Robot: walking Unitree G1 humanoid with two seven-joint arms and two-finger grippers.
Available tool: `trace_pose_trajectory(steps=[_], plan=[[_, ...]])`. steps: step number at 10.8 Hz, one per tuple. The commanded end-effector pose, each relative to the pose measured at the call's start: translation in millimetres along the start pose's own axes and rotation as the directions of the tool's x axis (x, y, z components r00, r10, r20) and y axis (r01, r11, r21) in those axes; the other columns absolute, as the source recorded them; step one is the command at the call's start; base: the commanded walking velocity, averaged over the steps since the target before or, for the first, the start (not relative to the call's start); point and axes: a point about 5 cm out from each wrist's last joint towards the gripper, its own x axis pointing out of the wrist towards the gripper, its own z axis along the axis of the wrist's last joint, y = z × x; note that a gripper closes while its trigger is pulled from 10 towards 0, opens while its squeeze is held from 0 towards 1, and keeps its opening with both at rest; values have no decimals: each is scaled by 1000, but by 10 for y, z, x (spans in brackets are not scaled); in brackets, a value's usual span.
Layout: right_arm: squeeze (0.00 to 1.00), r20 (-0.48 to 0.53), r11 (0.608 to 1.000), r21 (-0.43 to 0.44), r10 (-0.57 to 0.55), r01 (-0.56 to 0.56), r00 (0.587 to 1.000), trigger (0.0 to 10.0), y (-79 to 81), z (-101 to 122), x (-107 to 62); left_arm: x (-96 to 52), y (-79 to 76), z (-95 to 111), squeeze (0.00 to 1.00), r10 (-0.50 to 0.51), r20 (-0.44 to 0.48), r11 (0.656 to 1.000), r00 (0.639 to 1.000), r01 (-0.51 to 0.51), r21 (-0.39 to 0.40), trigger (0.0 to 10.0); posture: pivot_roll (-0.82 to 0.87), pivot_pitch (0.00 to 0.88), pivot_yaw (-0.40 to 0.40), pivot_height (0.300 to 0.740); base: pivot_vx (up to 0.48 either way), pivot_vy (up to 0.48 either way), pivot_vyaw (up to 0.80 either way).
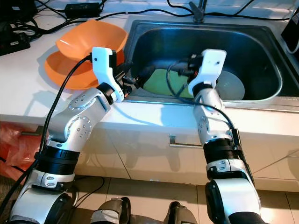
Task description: Kitchen organization
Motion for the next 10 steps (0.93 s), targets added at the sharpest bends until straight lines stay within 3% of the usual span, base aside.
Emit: trace_pose_trajectory(steps=[1, 2, 6, 9, 10], plan=[[1000, -10, 1000, -27, 9, -10, 1000, 10000, -38, -64, -31, 2, -27, 98, 71, -9, 32, 998, 999, 7, 68, 10000, 156, 152, 21, 740, 0, 0, 0], [1000, -5, 999, -39, -2, 2, 1000, 10000, -51, -75, -24, 7, 13, 148, 0, 13, 42, 995, 999, -17, 102, 10000, 155, 151, 21, 740, 0, 0, 0], [1000, 32, 999, -38, -10, 12, 999, 10000, -60, -35, -8, -29, 235, 231, 0, 126, 55, 978, 991, -133, 162, 10000, 154, 145, 24, 740, 0, 0, 0], [1000, 180, 995, -88, 56, -40, 982, 10000, 45, 313, 4, -102, 405, 392, 0, 207, 134, 945, 969, -234, 228, 10000, 153, 143, 25, 740, 0, 0, 0], [1000, 208, 996, -64, 70, -58, 976, 10000, 80, 427, -5, -158, 543, 531, 0, 290, 189, 910, 938, -331, 249, 10000, 150, 141, 26, 740, 0, 0, 0]])
